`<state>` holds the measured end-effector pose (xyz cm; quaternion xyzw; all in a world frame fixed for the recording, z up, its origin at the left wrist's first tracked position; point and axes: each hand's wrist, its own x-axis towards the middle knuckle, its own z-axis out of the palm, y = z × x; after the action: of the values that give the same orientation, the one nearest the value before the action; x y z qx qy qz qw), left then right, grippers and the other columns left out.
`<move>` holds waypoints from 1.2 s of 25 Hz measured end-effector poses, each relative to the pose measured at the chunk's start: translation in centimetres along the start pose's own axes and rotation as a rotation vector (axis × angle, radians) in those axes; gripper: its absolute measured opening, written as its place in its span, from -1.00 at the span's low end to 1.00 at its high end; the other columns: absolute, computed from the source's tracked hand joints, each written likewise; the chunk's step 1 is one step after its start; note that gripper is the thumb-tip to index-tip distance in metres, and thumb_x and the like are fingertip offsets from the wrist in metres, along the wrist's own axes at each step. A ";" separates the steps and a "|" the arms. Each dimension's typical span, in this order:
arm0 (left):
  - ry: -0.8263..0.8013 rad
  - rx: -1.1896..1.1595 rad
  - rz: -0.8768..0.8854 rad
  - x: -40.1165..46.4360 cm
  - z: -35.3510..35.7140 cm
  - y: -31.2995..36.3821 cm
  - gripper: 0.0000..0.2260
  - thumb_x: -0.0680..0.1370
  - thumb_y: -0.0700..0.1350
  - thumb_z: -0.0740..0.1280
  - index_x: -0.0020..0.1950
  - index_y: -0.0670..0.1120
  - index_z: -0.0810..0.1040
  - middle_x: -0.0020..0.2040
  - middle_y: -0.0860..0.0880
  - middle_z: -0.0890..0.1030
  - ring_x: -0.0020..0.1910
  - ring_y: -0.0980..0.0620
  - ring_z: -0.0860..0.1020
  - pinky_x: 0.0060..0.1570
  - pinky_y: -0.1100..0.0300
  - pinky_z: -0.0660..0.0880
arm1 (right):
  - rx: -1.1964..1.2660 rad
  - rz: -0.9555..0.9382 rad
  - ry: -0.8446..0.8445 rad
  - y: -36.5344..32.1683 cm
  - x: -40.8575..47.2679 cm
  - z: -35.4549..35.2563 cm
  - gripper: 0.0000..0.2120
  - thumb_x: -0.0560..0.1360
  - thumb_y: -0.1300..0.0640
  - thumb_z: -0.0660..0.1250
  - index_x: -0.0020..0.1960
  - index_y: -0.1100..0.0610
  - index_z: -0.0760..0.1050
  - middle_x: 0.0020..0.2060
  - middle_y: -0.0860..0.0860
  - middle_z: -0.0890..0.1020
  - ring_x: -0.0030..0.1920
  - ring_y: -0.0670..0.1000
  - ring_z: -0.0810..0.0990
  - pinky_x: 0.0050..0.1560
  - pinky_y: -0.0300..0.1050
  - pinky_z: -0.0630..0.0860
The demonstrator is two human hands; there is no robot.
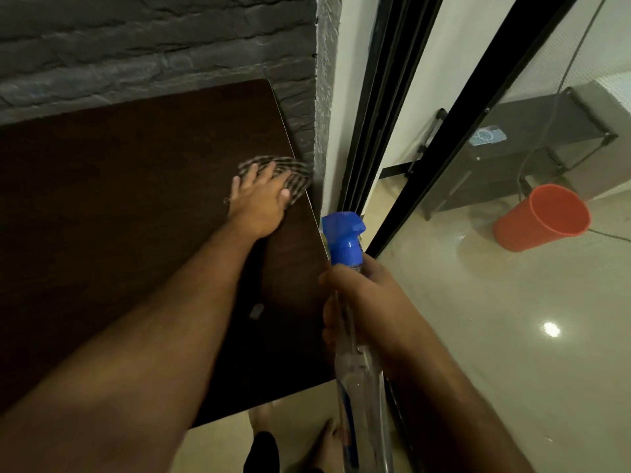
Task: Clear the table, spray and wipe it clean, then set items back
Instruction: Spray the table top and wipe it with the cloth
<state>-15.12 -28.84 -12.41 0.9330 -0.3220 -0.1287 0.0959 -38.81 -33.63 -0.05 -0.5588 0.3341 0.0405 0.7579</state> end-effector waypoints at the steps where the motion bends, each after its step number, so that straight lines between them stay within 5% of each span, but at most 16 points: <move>1: -0.012 0.001 0.068 0.6 0.3 2.3 -0.58 0.66 0.02 0.04 0.54 0.13 0.13 0.59 0.05 0.03 0.56 -0.04 -0.08 0.50 -0.14 -0.15 | -0.010 -0.008 -0.001 0.1 0.0 0.0 -0.86 0.49 0.20 0.29 0.02 0.04 0.46 -0.37 0.13 0.52 -0.43 0.07 0.51 -0.43 -0.10 0.52; 5: -0.044 0.022 0.323 -9.8 2.1 1.5 -0.54 0.65 0.03 0.04 0.56 0.10 0.07 0.58 0.08 0.03 0.55 0.06 -0.12 0.51 0.00 -0.18 | -0.017 -0.002 -0.033 0.3 -0.3 0.3 -0.86 0.51 0.19 0.29 0.03 0.01 0.45 -0.38 0.08 0.53 -0.43 0.05 0.52 -0.41 -0.11 0.53; 8: -0.032 -0.035 0.154 -14.2 0.2 -7.4 -0.49 0.59 0.18 -0.09 0.55 0.12 0.07 0.58 0.11 0.04 0.54 0.13 -0.11 0.48 0.02 -0.15 | -0.006 0.034 -0.027 1.0 -0.4 0.4 -0.81 0.51 0.15 0.30 0.11 0.01 0.42 -0.40 0.11 0.53 -0.41 0.11 0.52 -0.34 -0.03 0.53; 12: -0.018 0.021 -0.116 -5.2 -2.6 -10.8 -0.55 0.67 0.04 0.01 0.57 0.06 0.09 0.59 0.03 0.01 0.56 -0.04 -0.07 0.48 -0.13 -0.09 | -0.019 0.052 0.010 1.9 -0.7 2.1 -0.79 0.49 0.13 0.32 0.11 0.00 0.42 -0.32 0.12 0.55 -0.40 0.09 0.54 -0.34 -0.04 0.53; 15: -0.058 0.008 0.017 -4.2 -0.8 -5.9 -0.56 0.67 0.02 0.00 0.56 0.10 0.07 0.59 0.05 -0.01 0.56 -0.04 -0.10 0.48 -0.13 -0.15 | -0.029 0.047 0.027 3.0 -0.9 4.3 -0.84 0.48 0.16 0.32 0.05 0.05 0.45 -0.33 0.12 0.53 -0.40 0.09 0.52 -0.41 -0.08 0.52; 19: -0.053 0.013 0.369 -16.5 2.0 -5.3 -0.55 0.63 0.07 -0.05 0.53 0.13 0.14 0.57 0.15 0.02 0.53 0.14 -0.16 0.50 0.03 -0.23 | -0.071 0.034 -0.009 4.1 -3.4 6.7 -0.89 0.50 0.20 0.29 0.01 0.05 0.45 -0.38 0.12 0.52 -0.45 0.05 0.51 -0.44 -0.13 0.50; 24: -0.088 -0.012 0.183 -19.8 -1.0 -14.5 -0.48 0.57 0.22 -0.17 0.53 0.19 0.06 0.57 0.16 -0.01 0.53 0.16 -0.18 0.46 0.11 -0.27 | -0.027 0.054 -0.008 4.8 -6.3 8.0 -0.82 0.51 0.17 0.29 0.11 0.09 0.42 -0.39 0.10 0.54 -0.42 0.07 0.51 -0.40 -0.11 0.53; 27: -0.028 0.007 -0.003 -13.4 -0.9 -10.7 -0.57 0.66 0.07 -0.03 0.55 0.13 0.10 0.59 0.05 0.02 0.56 0.00 -0.11 0.49 -0.09 -0.17 | -0.061 0.033 0.015 5.1 -7.0 8.5 -0.80 0.51 0.19 0.27 0.12 0.13 0.41 -0.36 0.15 0.53 -0.41 0.13 0.51 -0.36 -0.04 0.53; 30: -0.033 -0.020 0.110 -12.9 0.8 -2.6 -0.57 0.65 0.03 -0.01 0.54 0.10 0.14 0.59 0.03 0.05 0.56 -0.05 -0.07 0.50 -0.13 -0.14 | -0.095 0.027 0.014 5.7 -7.5 8.7 -0.82 0.50 0.21 0.27 0.10 0.16 0.41 -0.37 0.17 0.52 -0.41 0.13 0.51 -0.34 0.01 0.53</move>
<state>-23.66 -18.81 -11.59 0.9107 -0.3729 -0.1420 0.1067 -43.03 -21.56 0.74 -0.5900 0.3446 0.0628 0.7275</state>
